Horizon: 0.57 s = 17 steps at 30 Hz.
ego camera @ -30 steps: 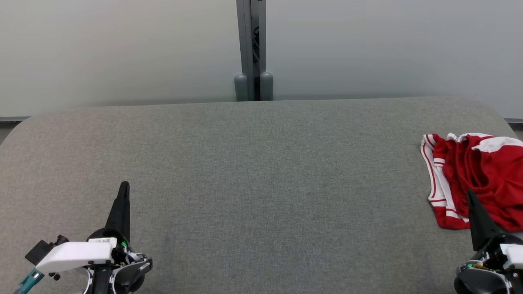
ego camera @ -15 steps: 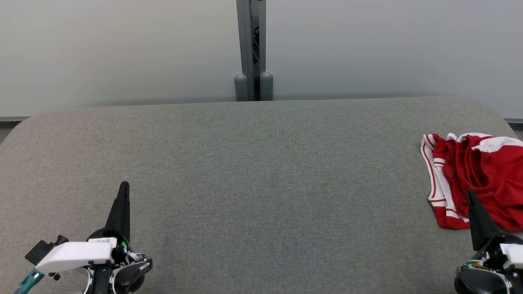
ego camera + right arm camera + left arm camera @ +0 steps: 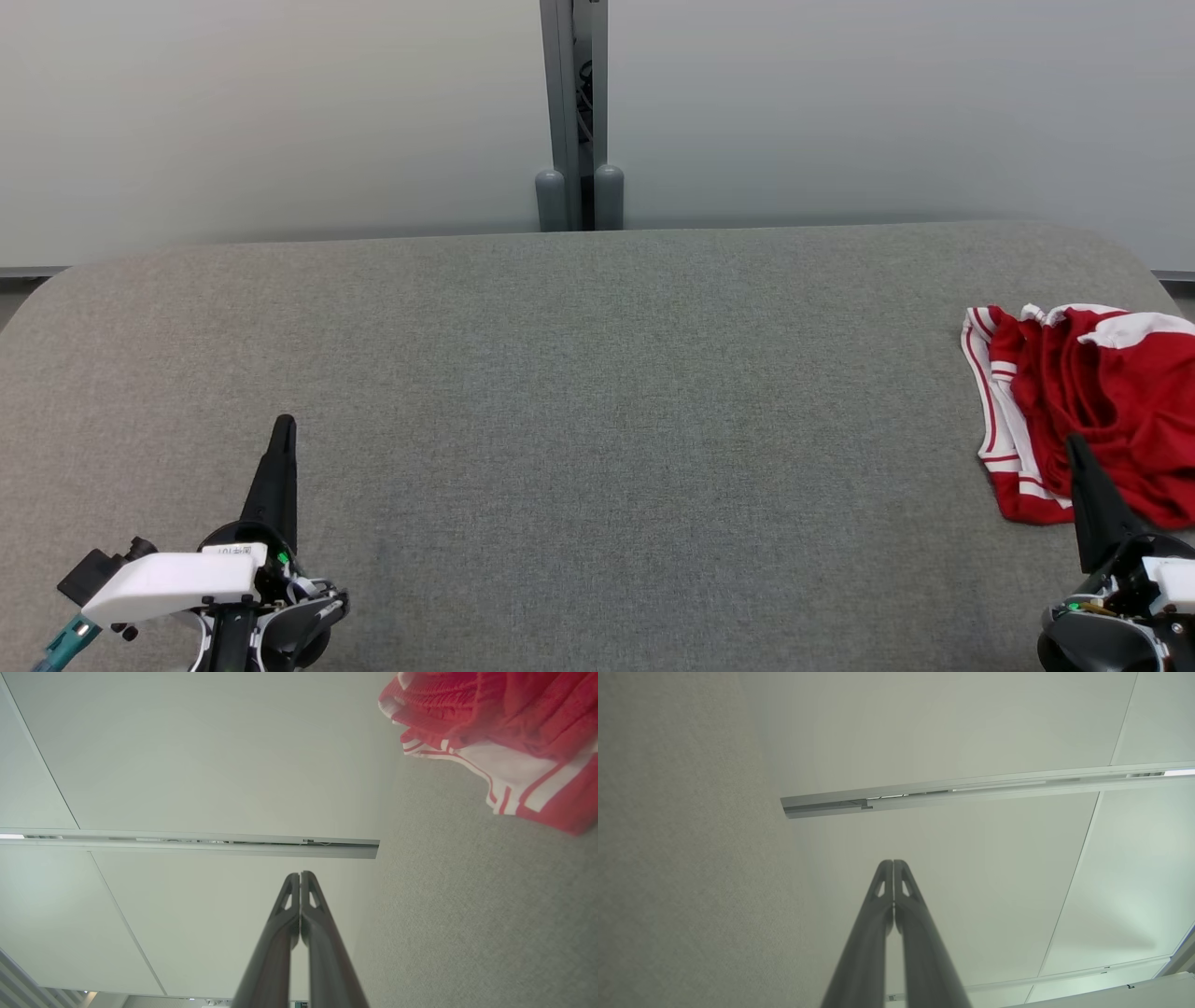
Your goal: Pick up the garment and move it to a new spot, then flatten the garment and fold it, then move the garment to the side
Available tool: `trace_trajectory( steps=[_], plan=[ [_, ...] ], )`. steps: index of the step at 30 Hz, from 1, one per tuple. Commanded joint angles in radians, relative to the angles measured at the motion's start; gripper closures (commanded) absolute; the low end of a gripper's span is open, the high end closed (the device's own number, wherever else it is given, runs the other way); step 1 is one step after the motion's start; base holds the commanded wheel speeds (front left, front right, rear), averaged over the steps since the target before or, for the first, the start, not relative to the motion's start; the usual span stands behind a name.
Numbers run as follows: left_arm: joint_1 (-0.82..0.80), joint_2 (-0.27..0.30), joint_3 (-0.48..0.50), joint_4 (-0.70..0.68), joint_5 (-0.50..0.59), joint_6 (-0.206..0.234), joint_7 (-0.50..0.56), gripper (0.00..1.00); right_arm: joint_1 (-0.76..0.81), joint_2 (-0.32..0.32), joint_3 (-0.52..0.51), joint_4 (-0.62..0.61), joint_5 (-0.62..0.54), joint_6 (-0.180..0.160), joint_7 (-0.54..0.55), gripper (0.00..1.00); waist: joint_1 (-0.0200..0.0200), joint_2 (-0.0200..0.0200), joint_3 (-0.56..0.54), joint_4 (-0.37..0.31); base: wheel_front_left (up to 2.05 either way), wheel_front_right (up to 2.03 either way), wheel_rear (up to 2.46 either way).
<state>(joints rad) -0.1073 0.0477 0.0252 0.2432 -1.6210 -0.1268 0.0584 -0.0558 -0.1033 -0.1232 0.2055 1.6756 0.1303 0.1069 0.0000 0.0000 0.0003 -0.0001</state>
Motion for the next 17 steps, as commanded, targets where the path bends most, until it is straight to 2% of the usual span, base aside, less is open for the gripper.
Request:
trace_trajectory(
  steps=[1,17],
  plan=[
    [-0.009,0.005,0.005,-0.002,-0.003,-0.009,0.003,1.00,-0.009,-0.004,-0.005,-0.004,-0.007,0.001,0.007,1.00,0.0000,0.0000,0.000,0.000,0.00,0.00,0.00],
    [-0.009,0.005,0.004,-0.002,-0.003,-0.009,0.003,1.00,-0.010,-0.001,-0.009,-0.003,-0.009,0.001,0.008,1.00,0.0000,0.0000,0.000,0.000,0.00,0.00,0.00]
  ],
)
